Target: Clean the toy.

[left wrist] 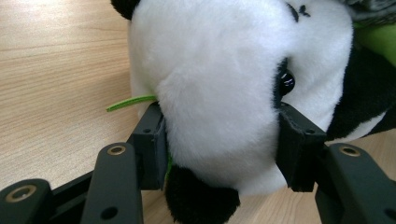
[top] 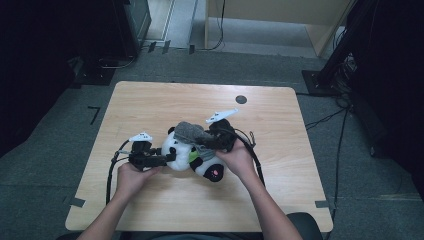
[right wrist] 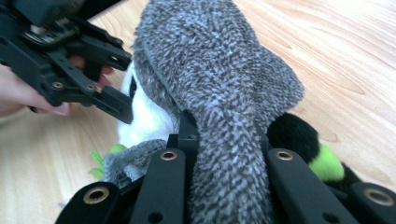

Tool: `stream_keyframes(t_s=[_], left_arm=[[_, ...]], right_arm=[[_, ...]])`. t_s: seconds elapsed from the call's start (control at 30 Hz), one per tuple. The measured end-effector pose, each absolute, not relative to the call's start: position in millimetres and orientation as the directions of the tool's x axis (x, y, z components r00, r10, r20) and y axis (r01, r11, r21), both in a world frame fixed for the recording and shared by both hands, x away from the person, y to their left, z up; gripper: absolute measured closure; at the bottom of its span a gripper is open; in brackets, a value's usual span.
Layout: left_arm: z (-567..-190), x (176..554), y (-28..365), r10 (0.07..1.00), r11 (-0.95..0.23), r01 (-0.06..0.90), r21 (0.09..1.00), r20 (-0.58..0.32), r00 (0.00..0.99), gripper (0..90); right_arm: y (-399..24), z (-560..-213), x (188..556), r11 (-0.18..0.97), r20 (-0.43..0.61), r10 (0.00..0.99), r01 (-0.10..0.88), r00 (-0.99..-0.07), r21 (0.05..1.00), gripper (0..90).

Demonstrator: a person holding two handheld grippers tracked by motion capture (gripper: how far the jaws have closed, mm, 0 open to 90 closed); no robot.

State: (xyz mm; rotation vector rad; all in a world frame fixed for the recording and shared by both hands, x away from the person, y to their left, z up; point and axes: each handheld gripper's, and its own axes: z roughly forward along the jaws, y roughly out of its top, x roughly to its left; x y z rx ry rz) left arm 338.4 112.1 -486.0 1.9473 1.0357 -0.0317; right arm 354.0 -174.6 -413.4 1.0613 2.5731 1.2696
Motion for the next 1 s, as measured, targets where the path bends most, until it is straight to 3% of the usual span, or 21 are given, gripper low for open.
stream_keyframes(t_s=[0.2, 0.37, 0.67, 1.0], left_arm=[[-484.9, 340.8, 111.8, 0.653, -0.235, 0.691, 0.684, -0.415, 0.633, 44.5], [-482.7, 343.9, 110.6, 0.657, -0.243, 0.697, 0.675, -0.414, 0.630, 44.6], [-480.8, 340.2, 107.1, 0.672, -0.244, 0.696, 0.675, -0.400, 0.623, 44.4], [-474.9, 327.4, 99.9, 0.679, -0.237, 0.651, 0.721, -0.356, 0.642, 44.5]], right_arm=[[-189.8, -405.5, 345.0, 0.426, 0.165, 0.636, 0.521, -0.754, 0.740, 77.5], [-211.9, -403.2, 347.2, 0.340, 0.240, 0.670, 0.578, -0.703, 0.742, 77.7], [-228.0, -376.7, 341.1, 0.253, 0.233, 0.687, 0.528, -0.688, 0.811, 77.7], [-171.4, -374.5, 345.4, 0.356, 0.174, 0.627, 0.478, -0.759, 0.803, 77.5]])
